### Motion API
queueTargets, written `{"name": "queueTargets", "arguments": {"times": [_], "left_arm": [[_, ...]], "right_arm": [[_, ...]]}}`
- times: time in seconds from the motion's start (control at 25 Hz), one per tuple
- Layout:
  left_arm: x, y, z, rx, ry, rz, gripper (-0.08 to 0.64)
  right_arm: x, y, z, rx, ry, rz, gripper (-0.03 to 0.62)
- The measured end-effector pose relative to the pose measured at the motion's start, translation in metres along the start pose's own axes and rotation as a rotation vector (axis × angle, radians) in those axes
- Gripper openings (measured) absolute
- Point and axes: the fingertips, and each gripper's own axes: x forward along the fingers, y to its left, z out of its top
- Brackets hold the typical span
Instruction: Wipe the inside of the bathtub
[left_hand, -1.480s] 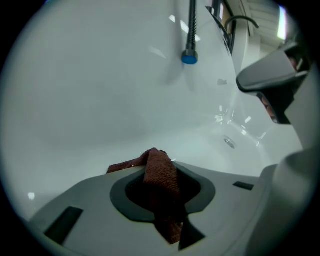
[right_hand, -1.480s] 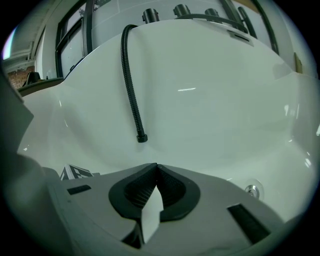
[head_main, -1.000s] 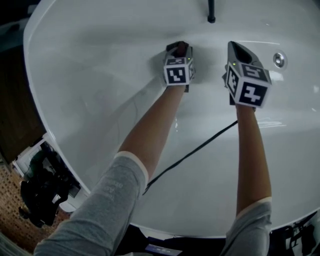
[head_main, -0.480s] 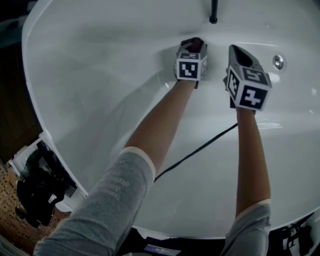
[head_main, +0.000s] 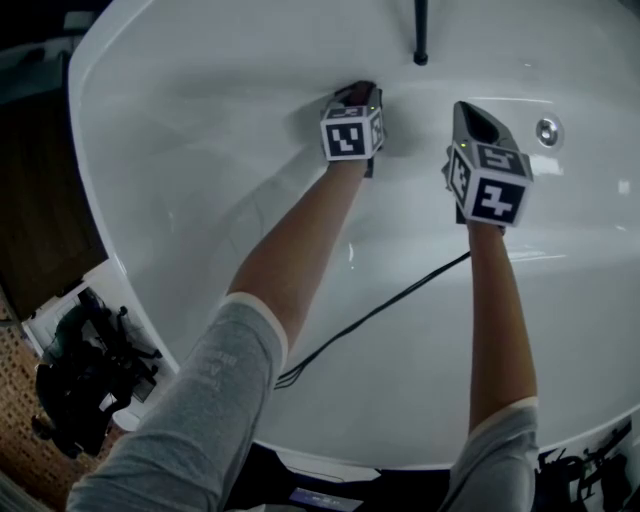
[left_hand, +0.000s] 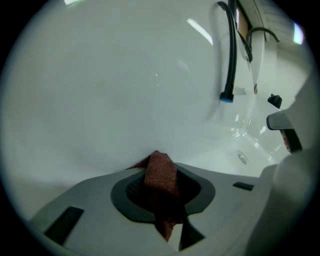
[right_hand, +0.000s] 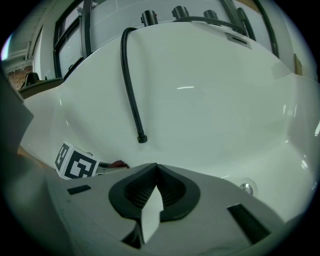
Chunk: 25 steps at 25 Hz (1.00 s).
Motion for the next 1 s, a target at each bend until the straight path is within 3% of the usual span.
{"name": "queueTargets", "arguments": {"times": [0.48,1.0], "left_arm": [[-0.075,-0.018,0.099,-0.004,-0.06,0.012,0.086],[-0.149,-0.026,0.198,0.03,-0.166,0.046,0.087]], "right_arm": [[-0.074,0.024,0.083,-0.009,-0.079,0.018,0.009],[-0.142,0.049,0.124,-0.043,-0.071,0.065,0.009]]}}
